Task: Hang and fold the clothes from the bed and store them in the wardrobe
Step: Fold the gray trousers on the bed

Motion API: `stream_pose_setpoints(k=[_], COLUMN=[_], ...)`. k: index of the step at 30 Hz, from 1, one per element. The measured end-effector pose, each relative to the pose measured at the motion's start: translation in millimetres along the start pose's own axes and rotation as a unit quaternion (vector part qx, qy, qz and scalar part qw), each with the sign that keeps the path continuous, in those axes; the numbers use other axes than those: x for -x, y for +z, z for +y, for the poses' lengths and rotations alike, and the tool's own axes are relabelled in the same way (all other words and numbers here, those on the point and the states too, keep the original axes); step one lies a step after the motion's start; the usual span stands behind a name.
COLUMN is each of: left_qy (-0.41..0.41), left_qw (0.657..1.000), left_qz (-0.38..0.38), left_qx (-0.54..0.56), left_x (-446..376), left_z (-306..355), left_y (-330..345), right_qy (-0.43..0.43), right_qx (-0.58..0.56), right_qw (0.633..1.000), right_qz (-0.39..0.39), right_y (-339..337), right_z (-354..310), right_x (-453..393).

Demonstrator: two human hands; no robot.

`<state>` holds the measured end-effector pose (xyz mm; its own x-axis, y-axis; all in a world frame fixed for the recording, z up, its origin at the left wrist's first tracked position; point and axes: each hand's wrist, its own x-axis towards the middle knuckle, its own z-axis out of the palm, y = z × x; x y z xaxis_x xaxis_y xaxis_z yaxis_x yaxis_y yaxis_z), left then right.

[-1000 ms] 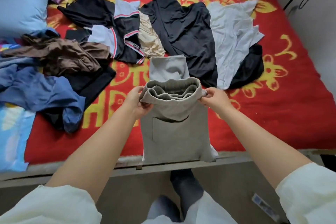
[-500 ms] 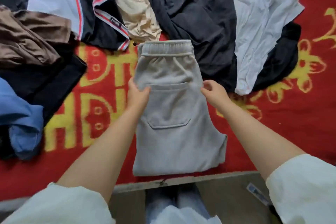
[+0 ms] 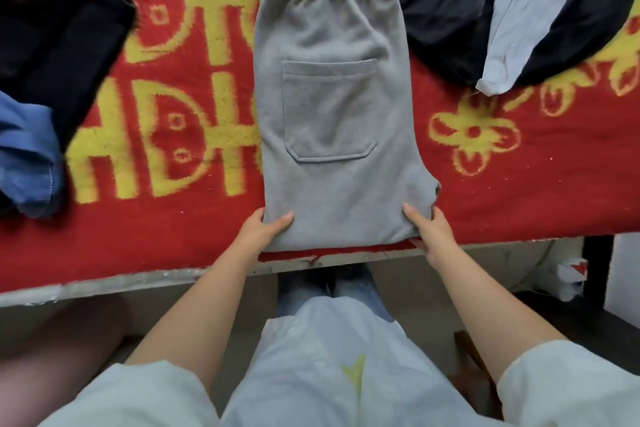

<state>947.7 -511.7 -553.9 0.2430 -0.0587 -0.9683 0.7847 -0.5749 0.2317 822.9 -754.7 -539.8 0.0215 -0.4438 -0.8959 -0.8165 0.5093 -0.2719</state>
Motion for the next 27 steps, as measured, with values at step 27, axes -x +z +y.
stream_pose_setpoints(k=[27], left_qy=[-0.058], left_qw=[0.978], left_qz=[-0.118], left_qx=[0.161], left_x=[125], left_z=[57], left_y=[-25], right_qy=[0.027], right_qx=[-0.197], right_qw=[0.959], right_qz=[-0.204], right_y=[-50], right_z=[-47], right_x=[98])
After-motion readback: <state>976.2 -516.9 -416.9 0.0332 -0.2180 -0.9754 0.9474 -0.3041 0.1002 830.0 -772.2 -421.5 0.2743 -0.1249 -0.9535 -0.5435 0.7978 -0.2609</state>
